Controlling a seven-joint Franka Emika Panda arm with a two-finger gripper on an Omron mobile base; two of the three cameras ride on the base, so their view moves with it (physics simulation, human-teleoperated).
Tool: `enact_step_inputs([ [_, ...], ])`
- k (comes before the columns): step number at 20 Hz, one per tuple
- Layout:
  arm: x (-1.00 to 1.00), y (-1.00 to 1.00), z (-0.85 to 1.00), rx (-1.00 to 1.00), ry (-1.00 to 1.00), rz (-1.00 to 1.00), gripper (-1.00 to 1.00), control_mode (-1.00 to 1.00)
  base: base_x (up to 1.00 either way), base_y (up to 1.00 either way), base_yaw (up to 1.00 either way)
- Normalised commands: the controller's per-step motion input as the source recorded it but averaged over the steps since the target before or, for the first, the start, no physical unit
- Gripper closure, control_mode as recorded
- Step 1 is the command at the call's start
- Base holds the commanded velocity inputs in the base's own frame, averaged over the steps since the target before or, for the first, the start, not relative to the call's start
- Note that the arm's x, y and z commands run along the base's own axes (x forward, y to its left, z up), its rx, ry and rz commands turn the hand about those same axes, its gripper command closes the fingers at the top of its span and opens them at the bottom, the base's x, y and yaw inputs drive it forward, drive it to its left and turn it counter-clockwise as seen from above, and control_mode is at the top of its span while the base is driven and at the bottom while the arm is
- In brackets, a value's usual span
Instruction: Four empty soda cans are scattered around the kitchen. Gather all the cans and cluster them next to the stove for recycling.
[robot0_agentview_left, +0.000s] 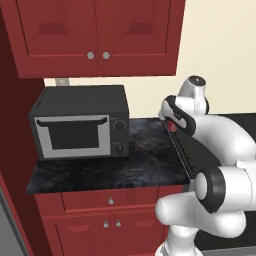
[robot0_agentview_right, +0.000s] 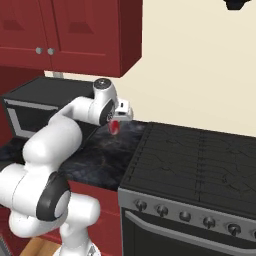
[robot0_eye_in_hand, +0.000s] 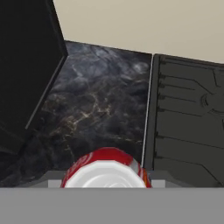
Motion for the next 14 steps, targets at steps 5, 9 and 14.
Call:
enact_step_inputs([
  [5, 0.30, -0.05, -0.23, 0.00, 0.00, 0.02, 1.00, -1.00, 0.00, 0.00, 0.00],
  [9, 0.27, -0.08, -0.27, 0.00, 0.00, 0.01, 1.00, -1.00, 0.00, 0.00, 0.00],
  [14, 0.32, -0.06, -0.25, 0.00, 0.00, 0.01, 1.00, -1.00, 0.00, 0.00, 0.00],
])
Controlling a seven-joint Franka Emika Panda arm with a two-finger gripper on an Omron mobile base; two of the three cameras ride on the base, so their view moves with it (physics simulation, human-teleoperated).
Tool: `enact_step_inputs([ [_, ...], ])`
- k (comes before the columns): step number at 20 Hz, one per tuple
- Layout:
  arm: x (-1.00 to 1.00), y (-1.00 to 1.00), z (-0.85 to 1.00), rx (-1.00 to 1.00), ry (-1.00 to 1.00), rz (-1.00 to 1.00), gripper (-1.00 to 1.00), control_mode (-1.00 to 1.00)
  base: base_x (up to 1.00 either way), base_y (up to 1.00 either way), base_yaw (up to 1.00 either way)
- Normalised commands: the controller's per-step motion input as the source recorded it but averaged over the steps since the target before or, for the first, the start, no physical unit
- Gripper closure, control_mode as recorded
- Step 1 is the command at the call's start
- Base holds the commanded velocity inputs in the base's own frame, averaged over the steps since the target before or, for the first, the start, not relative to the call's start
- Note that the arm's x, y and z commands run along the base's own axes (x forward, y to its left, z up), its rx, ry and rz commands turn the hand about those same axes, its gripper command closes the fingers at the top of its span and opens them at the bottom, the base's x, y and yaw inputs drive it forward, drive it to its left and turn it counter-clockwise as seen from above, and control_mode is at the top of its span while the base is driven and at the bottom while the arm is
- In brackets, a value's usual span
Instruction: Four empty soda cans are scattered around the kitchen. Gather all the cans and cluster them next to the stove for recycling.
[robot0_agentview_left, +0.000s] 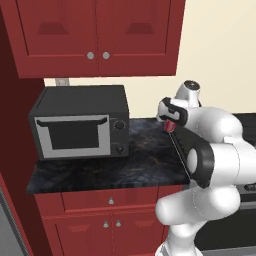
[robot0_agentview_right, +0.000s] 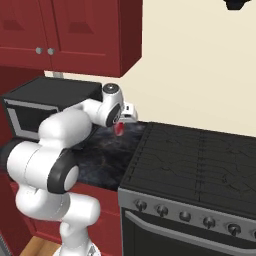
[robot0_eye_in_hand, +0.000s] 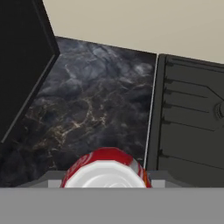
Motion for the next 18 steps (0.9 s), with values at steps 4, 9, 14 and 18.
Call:
enact_step_inputs([
  [4, 0.28, -0.09, -0.17, 0.00, 0.00, 0.01, 1.00, -1.00, 0.00, 0.00, 0.00],
  [9, 0.24, -0.04, -0.18, 0.00, 0.00, 0.00, 1.00, -1.00, 0.00, 0.00, 0.00],
  [14, 0.24, -0.02, -0.25, 0.00, 0.03, 0.00, 1.00, -1.00, 0.00, 0.00, 0.00],
  [18, 0.36, -0.11, -0.19, 0.00, 0.01, 0.00, 1.00, -1.00, 0.00, 0.00, 0.00],
])
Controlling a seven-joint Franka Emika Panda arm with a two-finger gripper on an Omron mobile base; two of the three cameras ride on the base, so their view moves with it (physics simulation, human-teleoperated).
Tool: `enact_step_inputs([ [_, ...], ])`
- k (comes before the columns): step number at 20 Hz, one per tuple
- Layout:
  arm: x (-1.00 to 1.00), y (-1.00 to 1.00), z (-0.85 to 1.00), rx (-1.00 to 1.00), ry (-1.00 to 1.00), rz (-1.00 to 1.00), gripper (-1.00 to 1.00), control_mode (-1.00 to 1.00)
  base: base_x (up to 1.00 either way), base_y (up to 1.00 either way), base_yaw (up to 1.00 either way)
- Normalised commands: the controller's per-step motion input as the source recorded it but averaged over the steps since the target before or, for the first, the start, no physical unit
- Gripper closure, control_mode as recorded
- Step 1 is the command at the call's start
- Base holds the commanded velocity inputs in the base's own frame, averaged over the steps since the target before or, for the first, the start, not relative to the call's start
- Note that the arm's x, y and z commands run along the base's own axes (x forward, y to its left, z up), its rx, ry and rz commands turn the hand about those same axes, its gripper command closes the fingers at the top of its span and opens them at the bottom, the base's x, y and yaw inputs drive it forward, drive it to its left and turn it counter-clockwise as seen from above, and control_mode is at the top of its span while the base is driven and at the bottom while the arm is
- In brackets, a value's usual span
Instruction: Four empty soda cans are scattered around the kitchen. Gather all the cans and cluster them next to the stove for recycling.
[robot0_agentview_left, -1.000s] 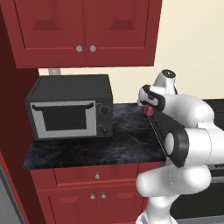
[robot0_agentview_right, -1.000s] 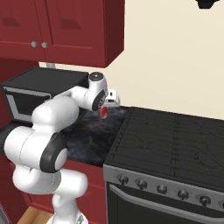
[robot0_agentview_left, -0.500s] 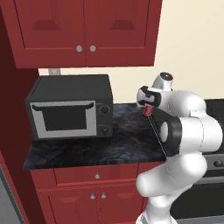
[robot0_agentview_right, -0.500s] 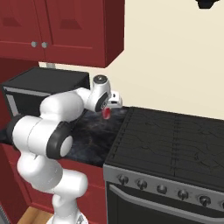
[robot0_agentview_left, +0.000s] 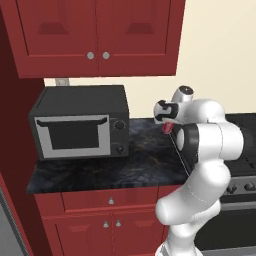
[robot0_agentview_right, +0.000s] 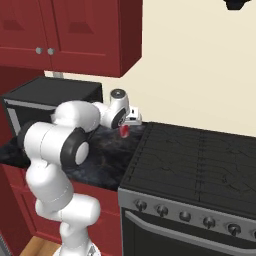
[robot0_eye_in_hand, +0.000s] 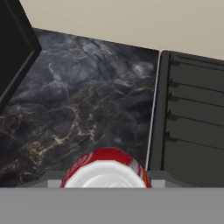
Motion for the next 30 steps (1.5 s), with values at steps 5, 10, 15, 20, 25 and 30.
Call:
enact_step_inputs([
  [5, 0.38, -0.11, -0.14, 0.00, 0.01, 0.00, 1.00, -1.00, 0.00, 0.00, 0.00],
  [10, 0.36, 0.00, -0.20, 0.00, 0.02, 0.00, 1.00, -1.00, 0.00, 0.00, 0.00],
  [15, 0.30, -0.03, -0.23, 0.00, 0.02, 0.00, 1.00, -1.00, 0.00, 0.00, 0.00],
  [20, 0.21, -0.07, -0.20, 0.00, 0.00, 0.00, 1.00, -1.00, 0.00, 0.00, 0.00],
  [25, 0.16, -0.05, -0.24, 0.00, 0.01, 0.00, 1.00, -1.00, 0.00, 0.00, 0.00],
  [30, 0.16, 0.00, -0.24, 0.00, 0.01, 0.00, 1.00, -1.00, 0.00, 0.00, 0.00],
])
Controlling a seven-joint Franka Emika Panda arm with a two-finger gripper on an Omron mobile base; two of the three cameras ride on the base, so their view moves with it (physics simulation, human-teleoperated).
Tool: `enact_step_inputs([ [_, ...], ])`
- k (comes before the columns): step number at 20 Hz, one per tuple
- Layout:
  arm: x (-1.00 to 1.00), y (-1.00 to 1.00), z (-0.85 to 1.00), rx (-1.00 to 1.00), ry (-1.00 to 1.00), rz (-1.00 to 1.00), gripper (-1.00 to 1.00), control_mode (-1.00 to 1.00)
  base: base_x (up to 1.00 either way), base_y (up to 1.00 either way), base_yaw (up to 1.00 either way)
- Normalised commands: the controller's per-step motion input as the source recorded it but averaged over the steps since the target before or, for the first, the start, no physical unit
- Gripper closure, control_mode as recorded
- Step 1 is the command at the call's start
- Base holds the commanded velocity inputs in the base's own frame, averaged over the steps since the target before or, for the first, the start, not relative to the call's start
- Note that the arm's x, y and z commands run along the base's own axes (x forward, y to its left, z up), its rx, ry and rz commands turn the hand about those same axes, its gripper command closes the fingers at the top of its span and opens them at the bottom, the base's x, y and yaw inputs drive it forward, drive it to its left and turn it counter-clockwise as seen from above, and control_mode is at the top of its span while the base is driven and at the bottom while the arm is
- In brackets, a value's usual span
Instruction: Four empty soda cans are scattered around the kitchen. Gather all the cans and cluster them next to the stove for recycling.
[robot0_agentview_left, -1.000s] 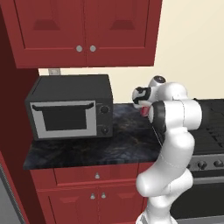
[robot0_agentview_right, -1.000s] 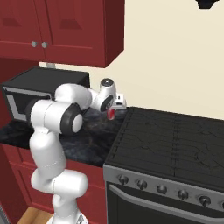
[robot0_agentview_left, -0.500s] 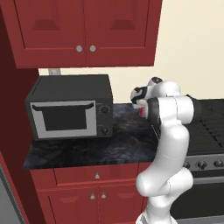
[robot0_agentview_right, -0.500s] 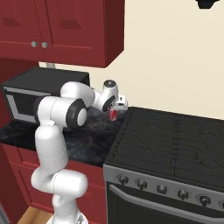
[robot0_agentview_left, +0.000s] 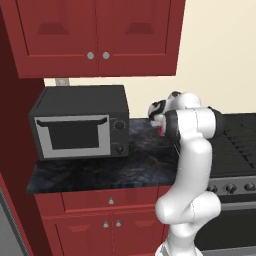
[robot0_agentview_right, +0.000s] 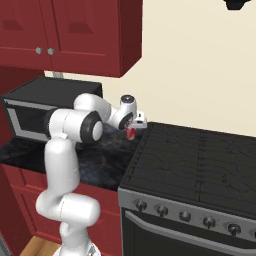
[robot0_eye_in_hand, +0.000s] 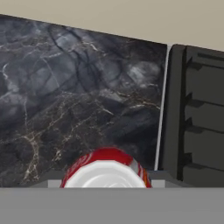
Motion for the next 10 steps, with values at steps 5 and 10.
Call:
enact_step_inputs([
  [5, 0.17, 0.00, -0.24, 0.00, 0.02, 0.00, 1.00, -1.00, 0.00, 0.00, 0.00],
  [10, 0.13, 0.00, -0.26, 0.00, 0.02, 0.00, 1.00, -1.00, 0.00, 0.00, 0.00],
])
